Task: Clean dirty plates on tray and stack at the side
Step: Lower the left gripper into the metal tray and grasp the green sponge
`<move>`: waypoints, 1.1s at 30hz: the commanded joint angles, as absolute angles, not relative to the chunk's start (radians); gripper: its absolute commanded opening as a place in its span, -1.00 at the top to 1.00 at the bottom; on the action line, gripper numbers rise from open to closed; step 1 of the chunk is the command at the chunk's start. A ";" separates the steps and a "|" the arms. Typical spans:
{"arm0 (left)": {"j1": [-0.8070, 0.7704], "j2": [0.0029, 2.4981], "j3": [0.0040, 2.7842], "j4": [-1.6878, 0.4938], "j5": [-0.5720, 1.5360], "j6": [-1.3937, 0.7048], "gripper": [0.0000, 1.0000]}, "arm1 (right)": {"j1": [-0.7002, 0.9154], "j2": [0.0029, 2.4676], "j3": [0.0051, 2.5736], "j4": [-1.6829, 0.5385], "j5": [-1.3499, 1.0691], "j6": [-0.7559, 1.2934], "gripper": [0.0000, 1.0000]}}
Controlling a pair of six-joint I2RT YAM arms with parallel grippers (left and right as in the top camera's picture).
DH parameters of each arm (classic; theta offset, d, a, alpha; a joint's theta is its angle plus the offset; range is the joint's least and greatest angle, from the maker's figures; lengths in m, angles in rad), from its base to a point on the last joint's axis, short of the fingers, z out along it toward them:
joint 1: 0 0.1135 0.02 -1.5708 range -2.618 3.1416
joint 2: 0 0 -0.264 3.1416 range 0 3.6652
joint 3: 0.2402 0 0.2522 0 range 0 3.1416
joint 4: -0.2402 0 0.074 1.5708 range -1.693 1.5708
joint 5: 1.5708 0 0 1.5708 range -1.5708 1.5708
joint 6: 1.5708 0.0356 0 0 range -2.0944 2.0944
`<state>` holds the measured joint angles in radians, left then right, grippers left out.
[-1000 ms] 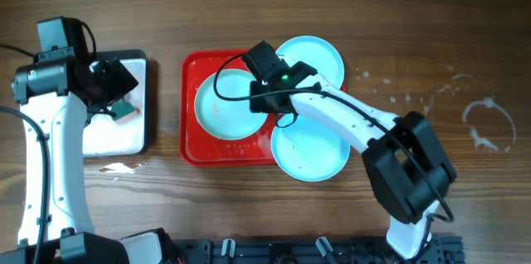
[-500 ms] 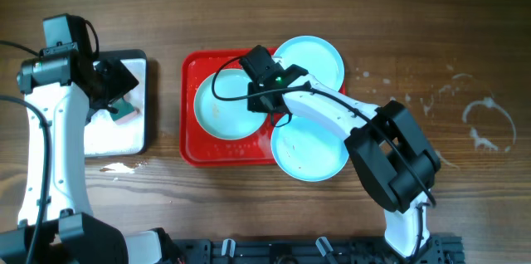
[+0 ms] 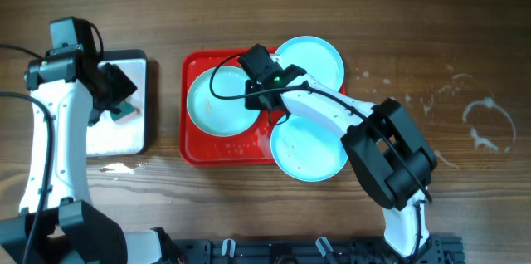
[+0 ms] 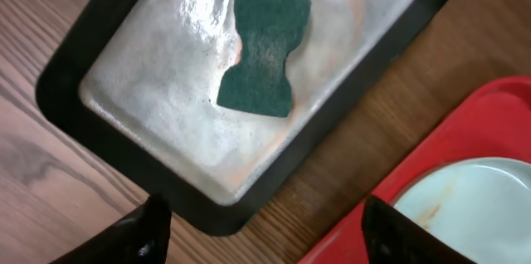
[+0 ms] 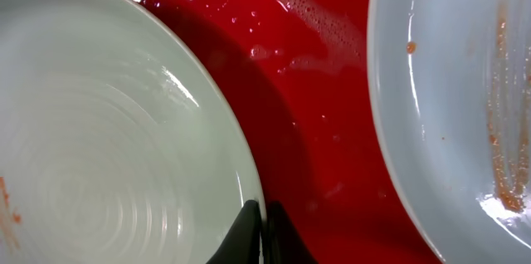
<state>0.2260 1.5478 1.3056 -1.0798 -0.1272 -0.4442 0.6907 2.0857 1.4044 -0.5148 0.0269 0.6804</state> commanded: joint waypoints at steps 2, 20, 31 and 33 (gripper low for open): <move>0.234 1.596 1.197 -1.012 -0.137 -0.477 -0.86 | 0.693 2.120 1.415 -0.520 0.018 0.664 0.91; 0.234 1.895 1.165 -0.562 -0.241 -0.476 -0.89 | 0.693 2.120 1.415 -0.509 0.002 0.653 0.91; 0.234 1.931 1.162 -0.524 -0.241 -0.476 -0.20 | 0.693 2.120 1.415 -0.508 0.001 0.654 0.91; 0.234 1.932 1.156 -0.532 -0.241 -0.476 -0.20 | 0.693 2.120 1.415 -0.508 -0.001 0.653 0.91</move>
<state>0.2260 1.9083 1.1713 -0.5224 -0.2245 -0.4732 0.6903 2.0869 1.4048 -0.5068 0.0071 0.6689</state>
